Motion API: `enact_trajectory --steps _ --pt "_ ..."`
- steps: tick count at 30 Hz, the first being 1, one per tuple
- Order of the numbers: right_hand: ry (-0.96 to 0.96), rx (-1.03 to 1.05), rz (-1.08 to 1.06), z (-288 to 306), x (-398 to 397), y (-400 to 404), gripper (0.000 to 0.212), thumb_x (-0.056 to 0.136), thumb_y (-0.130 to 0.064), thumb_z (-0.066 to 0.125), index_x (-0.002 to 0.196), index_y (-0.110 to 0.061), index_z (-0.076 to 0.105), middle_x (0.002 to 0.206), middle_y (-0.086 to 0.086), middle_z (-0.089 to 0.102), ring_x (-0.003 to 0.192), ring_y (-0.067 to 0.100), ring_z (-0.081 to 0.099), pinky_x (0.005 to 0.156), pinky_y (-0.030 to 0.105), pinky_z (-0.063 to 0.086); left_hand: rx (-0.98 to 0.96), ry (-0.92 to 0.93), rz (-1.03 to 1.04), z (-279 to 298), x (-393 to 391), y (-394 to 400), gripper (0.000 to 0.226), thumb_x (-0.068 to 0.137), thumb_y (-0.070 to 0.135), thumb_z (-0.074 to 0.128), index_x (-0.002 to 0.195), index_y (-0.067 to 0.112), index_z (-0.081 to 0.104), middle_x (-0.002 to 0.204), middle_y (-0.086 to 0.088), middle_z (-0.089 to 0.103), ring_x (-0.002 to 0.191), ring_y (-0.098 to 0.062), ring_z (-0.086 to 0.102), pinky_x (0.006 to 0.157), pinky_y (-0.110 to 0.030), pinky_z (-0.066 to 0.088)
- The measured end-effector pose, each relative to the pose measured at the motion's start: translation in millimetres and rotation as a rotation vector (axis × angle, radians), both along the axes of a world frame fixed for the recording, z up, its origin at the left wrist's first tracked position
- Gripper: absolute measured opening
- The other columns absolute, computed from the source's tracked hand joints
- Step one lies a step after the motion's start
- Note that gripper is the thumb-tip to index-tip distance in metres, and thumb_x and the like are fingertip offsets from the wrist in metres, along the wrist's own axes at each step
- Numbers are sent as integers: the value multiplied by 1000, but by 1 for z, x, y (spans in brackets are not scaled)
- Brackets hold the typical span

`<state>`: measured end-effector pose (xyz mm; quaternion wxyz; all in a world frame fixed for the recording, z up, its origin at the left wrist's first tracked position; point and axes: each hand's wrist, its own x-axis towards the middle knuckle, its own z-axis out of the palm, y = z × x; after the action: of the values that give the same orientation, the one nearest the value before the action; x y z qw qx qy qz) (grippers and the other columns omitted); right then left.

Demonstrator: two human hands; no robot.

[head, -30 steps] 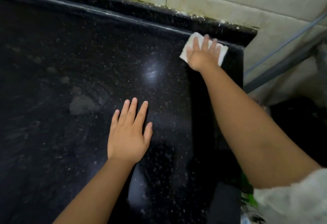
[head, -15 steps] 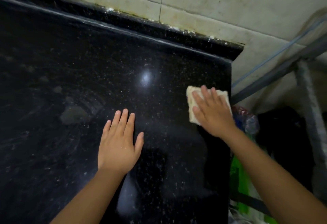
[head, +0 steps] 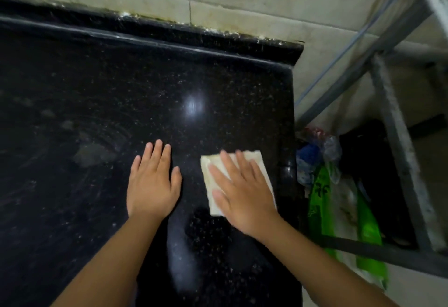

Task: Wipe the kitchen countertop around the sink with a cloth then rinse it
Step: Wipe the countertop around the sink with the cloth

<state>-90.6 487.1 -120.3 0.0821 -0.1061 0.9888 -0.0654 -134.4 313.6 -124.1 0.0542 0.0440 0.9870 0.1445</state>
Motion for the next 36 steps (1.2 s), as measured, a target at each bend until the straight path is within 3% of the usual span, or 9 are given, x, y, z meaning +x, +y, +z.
enact_trajectory --steps 3,7,12,17,20,23,31,33,36 --pt "-31 117 -27 5 17 29 52 85 -44 28 132 -28 43 140 6 49 129 31 42 102 38 20 -1 -11 -3 0 0 0 56 94 35 22 144 9 22 154 -5 14 143 -18 5 114 -33 1" --pt "-56 95 -234 7 -69 67 52 98 -41 17 148 -30 7 158 0 -4 145 26 -4 115 38 0 -17 -10 1 1 2 1 68 83 39 15 143 9 23 153 -6 15 142 -18 6 114 -33 1" --pt "-118 79 -351 4 -131 84 52 100 -41 17 148 -28 4 158 1 -8 144 27 -9 116 42 -5 -15 -11 6 -1 2 1 54 96 33 22 144 9 19 154 -5 11 143 -16 2 114 -31 -2" --pt "-98 84 -309 3 -51 64 54 98 -42 15 149 -26 2 157 3 -10 144 28 -10 115 42 -8 -29 -9 13 3 3 4 52 97 26 29 145 8 18 155 -6 10 143 -18 2 115 -33 -1" --pt "-47 96 -258 0 33 39 65 91 -48 -5 147 -23 18 156 10 11 143 33 9 112 40 -2 -84 -29 -13 6 2 5 53 97 28 26 145 9 14 155 -6 8 143 -19 2 115 -34 0" --pt "24 86 -370 -10 112 13 60 96 -45 -2 134 -19 37 142 14 43 129 35 30 107 42 14 -116 -89 -52 8 1 1 54 99 31 22 146 10 8 156 -5 2 143 -19 -2 115 -34 0" --pt "38 55 -692 -7 179 -74 58 97 -44 0 128 -15 39 136 18 42 123 39 30 106 43 5 240 -39 -303 35 43 -75 52 98 34 26 144 9 18 153 -2 13 140 -10 2 112 -26 2" --pt "17 16 -706 -5 168 -107 58 96 -44 -1 127 -14 39 133 21 51 123 39 30 105 47 10 247 13 -294 33 67 -122 68 88 48 16 142 7 24 149 1 17 134 -6 4 110 -25 3" --pt "57 -11 -617 -4 139 -177 51 96 -41 12 126 -14 43 133 19 51 123 39 31 108 46 10 170 50 -194 22 95 -201 75 82 47 12 138 2 34 146 -9 29 132 -10 14 110 -34 13"
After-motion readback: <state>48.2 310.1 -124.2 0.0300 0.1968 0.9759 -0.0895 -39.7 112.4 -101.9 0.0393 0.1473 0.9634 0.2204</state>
